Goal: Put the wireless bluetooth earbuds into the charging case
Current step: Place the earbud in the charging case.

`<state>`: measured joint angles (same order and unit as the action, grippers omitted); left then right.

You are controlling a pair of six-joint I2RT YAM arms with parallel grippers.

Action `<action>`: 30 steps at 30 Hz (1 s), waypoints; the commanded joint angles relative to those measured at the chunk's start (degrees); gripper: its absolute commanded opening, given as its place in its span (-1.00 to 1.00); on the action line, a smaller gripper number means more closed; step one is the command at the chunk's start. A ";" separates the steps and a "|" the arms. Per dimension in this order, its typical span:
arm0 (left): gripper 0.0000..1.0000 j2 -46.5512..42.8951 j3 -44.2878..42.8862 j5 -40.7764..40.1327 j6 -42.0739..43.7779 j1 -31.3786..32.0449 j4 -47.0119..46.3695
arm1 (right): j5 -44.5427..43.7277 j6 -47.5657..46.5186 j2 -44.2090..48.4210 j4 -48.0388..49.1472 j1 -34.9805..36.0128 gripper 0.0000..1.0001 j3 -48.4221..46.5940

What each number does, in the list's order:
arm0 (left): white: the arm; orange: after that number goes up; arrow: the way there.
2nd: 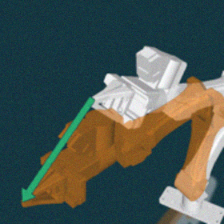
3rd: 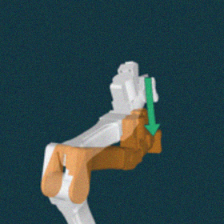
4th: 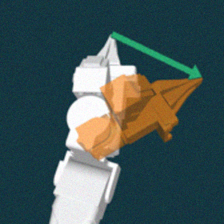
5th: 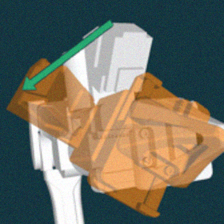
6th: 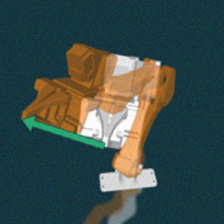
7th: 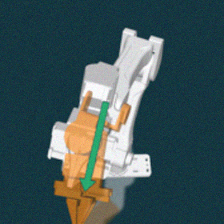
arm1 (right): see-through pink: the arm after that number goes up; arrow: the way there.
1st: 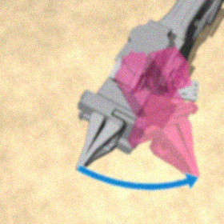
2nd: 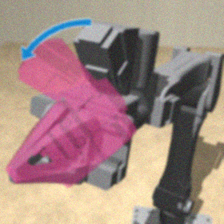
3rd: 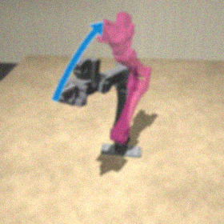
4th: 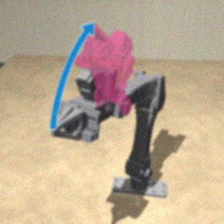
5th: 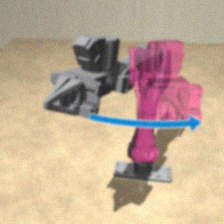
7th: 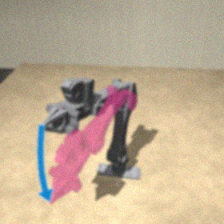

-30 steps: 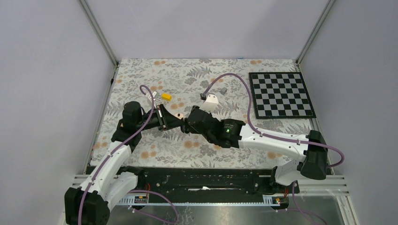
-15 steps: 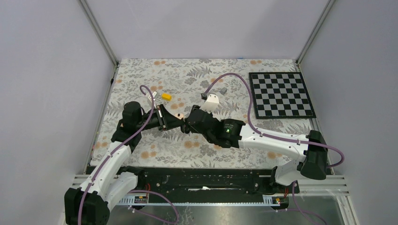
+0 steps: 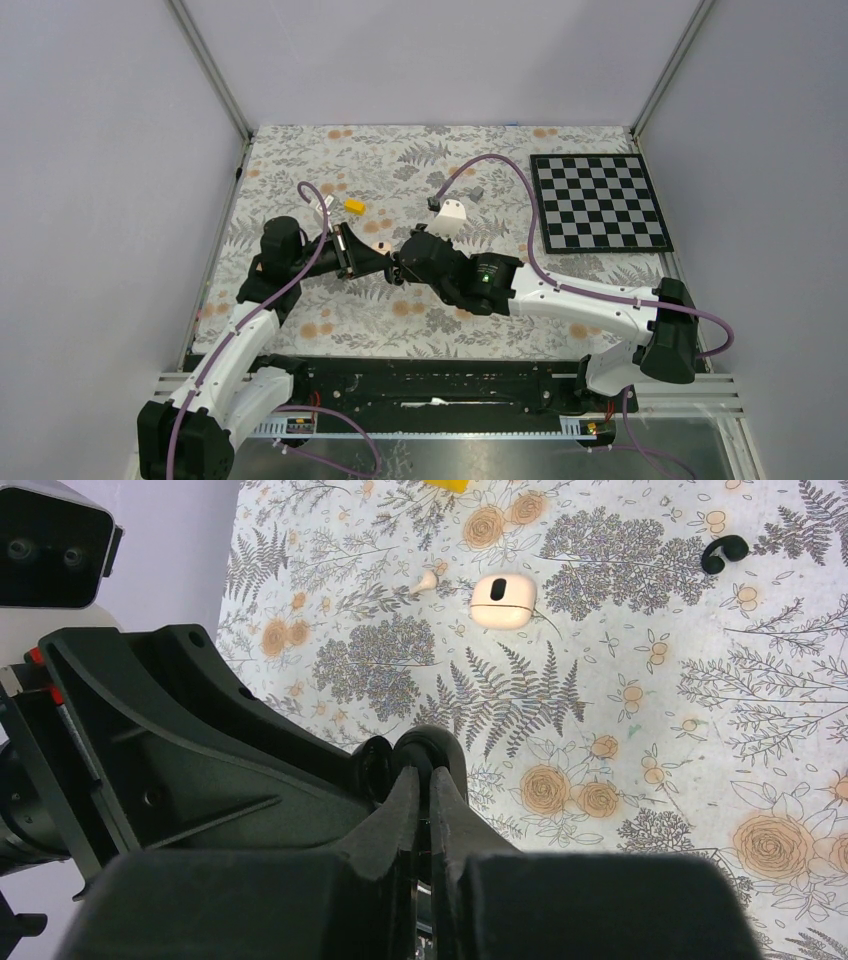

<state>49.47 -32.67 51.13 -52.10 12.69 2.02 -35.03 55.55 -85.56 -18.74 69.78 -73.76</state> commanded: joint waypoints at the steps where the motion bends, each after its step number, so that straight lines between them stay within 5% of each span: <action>1: -1.00 -0.79 -2.03 0.76 0.77 0.06 -0.88 | -2.39 0.44 0.81 1.91 0.57 -1.00 -1.32; 20: -1.00 0.86 -2.77 1.30 -1.31 0.02 -1.09 | -6.61 -2.39 -2.86 2.41 3.17 -0.99 -1.92; 25: -1.00 1.58 -2.79 1.03 -0.87 -0.02 -0.67 | -6.91 -2.17 -1.22 2.61 3.22 -0.23 -1.51; 30: -1.00 1.99 -2.49 0.82 -0.37 0.00 -0.20 | -7.97 -2.43 1.27 2.89 3.19 -0.15 -0.62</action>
<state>51.16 -32.67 51.40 -52.95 12.56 4.10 -41.08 52.56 -87.64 -18.39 72.20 -73.87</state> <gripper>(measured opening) 0.284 0.419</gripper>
